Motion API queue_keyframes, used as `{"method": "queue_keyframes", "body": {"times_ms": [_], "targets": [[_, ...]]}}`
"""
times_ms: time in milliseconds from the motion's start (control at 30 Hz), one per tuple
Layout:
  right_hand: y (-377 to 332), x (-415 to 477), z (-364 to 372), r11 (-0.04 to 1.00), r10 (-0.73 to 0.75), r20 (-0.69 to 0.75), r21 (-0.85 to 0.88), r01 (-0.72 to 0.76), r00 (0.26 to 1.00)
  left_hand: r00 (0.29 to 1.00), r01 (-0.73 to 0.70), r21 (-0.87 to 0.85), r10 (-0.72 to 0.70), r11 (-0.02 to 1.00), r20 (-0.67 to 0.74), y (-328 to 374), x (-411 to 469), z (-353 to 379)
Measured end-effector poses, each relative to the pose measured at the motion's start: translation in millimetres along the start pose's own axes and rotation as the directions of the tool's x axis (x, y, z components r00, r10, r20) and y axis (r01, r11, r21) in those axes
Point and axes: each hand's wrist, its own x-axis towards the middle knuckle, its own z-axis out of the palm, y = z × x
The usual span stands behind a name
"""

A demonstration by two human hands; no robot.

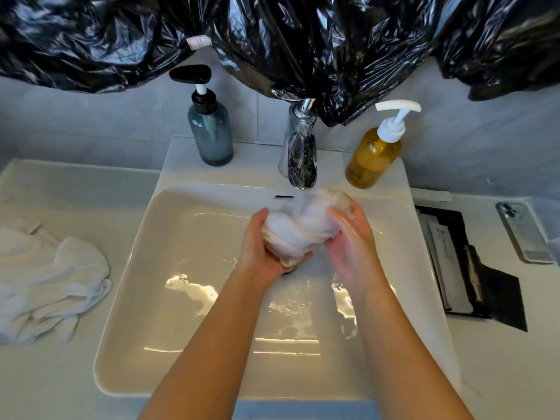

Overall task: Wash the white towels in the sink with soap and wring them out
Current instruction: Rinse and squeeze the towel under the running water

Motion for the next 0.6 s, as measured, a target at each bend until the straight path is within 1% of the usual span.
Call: {"method": "queue_keyframes", "body": {"times_ms": [67,200,333,400,500,600], "targets": [[-5.6,-0.2,-4.5,1.000,-0.006,-0.059,0.007,0.006,0.998,0.999,0.042,0.027,-0.042,0.999,-0.009,-3.9,-1.9,12.3],[-10.1,-2.6,-15.3,0.999,-0.035,-0.179,-0.004,0.035,0.983,0.998,0.066,0.095,-0.066,0.993,0.003,-9.4,-2.8,33.9],[-13.2,-2.5,-17.8,0.999,-0.010,-0.270,0.028,0.018,0.963,0.993,0.112,0.130,-0.116,0.985,0.027,-6.0,-2.6,45.1],[-12.0,0.0,-16.6,0.999,-0.012,-0.247,0.037,0.021,0.969,0.992,0.122,0.119,-0.124,0.985,0.017,-1.6,-1.8,42.7],[-3.2,3.6,-8.3,0.997,-0.031,-0.143,0.068,0.041,0.989,0.995,0.096,0.086,-0.095,0.992,-0.015,6.3,-1.9,25.8],[5.9,5.6,7.5,0.989,0.002,-0.059,0.145,0.007,0.998,0.991,0.127,0.014,-0.127,0.992,0.052,16.7,-7.7,-6.4]]}}
